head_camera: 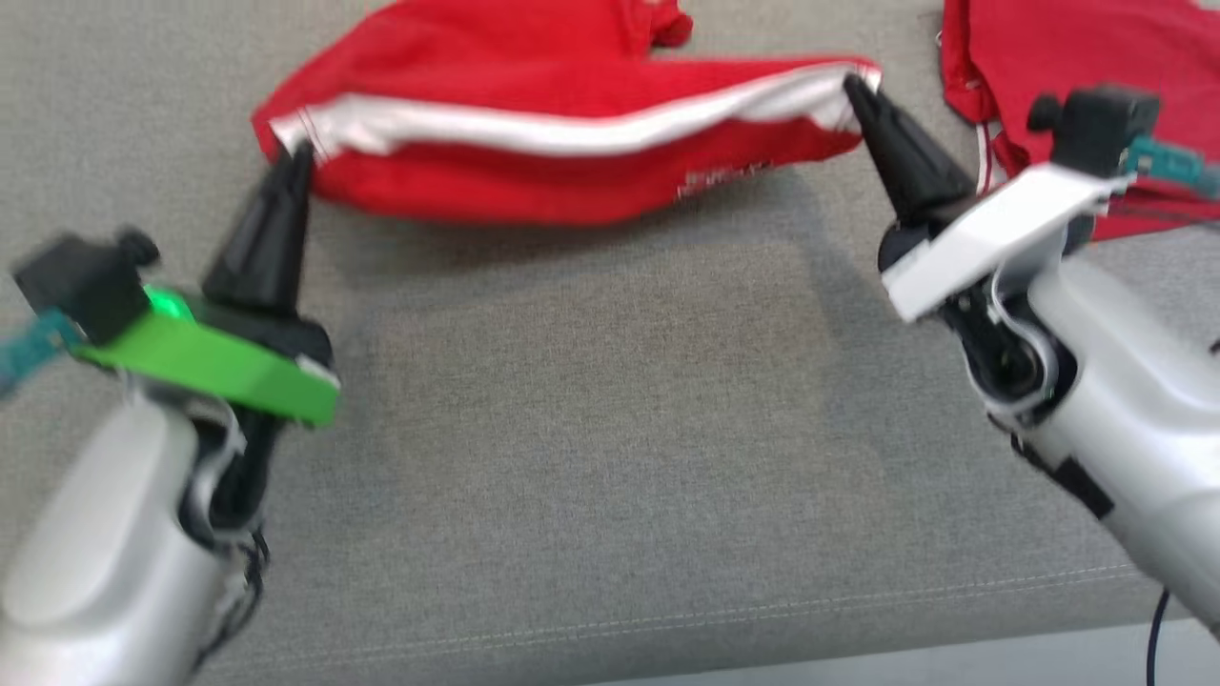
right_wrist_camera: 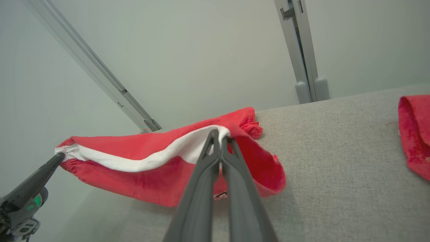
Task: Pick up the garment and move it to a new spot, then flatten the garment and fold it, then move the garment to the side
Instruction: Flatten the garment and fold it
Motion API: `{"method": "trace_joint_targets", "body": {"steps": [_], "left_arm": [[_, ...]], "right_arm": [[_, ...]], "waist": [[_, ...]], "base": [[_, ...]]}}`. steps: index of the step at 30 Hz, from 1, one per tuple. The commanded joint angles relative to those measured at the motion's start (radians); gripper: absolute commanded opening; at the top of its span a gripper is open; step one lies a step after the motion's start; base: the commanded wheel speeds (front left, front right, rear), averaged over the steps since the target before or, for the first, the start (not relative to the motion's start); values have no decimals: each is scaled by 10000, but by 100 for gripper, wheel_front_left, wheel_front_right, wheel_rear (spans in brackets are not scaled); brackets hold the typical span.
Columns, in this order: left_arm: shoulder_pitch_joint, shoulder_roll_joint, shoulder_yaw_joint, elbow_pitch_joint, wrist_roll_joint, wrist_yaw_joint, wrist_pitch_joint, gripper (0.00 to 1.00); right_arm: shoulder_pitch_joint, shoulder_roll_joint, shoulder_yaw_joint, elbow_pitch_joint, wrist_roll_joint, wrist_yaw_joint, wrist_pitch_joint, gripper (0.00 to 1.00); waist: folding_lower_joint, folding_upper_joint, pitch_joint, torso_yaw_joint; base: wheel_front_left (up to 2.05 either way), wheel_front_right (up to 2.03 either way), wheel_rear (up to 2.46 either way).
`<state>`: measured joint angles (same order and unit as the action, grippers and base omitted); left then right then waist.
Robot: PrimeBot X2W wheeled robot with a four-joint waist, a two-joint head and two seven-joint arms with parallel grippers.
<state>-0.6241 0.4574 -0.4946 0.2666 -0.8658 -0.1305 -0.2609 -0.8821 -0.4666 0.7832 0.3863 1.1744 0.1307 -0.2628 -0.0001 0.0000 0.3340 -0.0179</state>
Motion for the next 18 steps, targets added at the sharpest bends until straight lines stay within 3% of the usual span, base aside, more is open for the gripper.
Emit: {"method": "trace_joint_targets", "body": {"steps": [1, 12, 18], "left_arm": [[676, -127, 37, -224, 132, 7, -31, 0], [3830, -887, 647, -260, 758, 7, -31, 0], [4801, -1320, 672, -122, 1063, 7, -31, 0]], "right_arm": [[613, -106, -85, -244, -51, -1, -40, 0], [3456, -572, -70, -1552, 373, -1, -39, 0], [4402, -1093, 517, -1919, 829, -1, -37, 0]], "waist": [[1, 0, -609, -8], [1, 0, -1496, 0], [1, 0, -1836, 80]], "base": [[0, 0, 0], [0, 0, 0], [0, 0, 0]]}}
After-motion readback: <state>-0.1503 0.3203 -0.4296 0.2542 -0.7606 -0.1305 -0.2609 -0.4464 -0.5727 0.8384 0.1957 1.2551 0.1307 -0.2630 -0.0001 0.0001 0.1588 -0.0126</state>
